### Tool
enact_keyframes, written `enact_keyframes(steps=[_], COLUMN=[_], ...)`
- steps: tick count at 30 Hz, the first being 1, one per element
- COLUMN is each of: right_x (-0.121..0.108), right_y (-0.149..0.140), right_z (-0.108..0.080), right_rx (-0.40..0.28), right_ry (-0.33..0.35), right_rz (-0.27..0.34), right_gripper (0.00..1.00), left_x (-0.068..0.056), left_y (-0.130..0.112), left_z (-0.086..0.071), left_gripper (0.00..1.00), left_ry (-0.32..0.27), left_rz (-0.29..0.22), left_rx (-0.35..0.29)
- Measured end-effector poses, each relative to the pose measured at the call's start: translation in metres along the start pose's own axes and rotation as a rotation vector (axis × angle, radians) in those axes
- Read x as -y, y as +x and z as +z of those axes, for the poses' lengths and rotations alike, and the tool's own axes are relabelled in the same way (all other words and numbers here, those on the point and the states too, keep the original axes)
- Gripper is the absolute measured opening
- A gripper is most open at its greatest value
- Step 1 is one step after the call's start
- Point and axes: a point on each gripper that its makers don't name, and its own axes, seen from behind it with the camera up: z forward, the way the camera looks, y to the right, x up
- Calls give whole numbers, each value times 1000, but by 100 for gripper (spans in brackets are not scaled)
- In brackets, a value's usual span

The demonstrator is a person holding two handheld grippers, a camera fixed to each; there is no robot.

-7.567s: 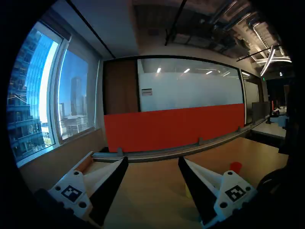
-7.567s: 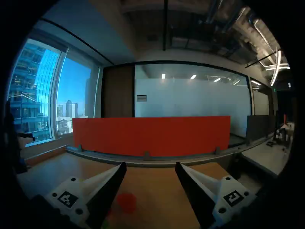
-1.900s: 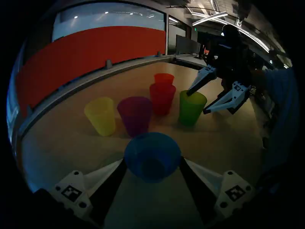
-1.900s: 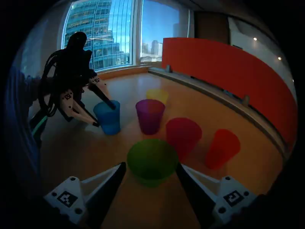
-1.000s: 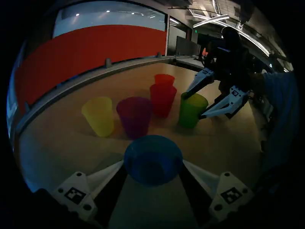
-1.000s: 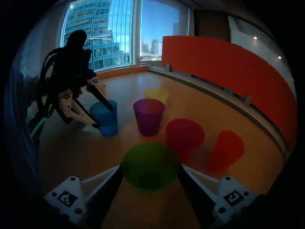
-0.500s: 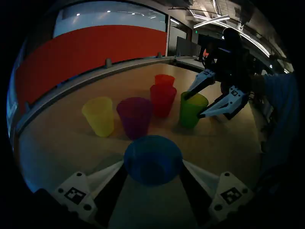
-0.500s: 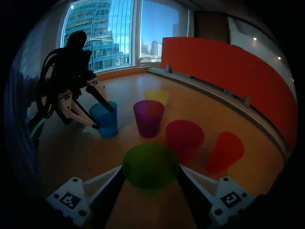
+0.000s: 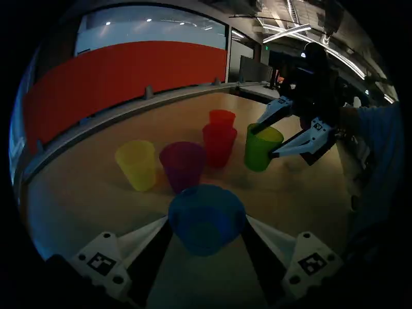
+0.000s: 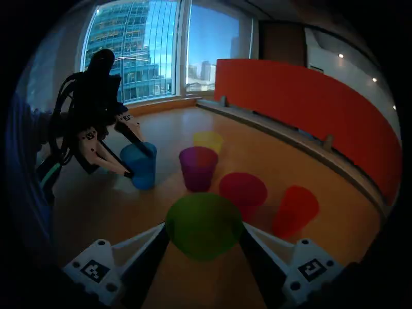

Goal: Pour water

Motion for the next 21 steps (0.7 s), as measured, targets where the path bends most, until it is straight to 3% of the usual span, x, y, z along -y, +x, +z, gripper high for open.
enact_keyframes(steps=[21], right_x=[-3], right_y=[59], right_z=[-48], right_rx=[-154], right_ry=[-65], right_rz=[-35], right_gripper=[91], left_x=[-1], left_y=[79], left_z=[-35], left_gripper=[86], left_ry=[63], left_rz=[24], left_rx=[-203])
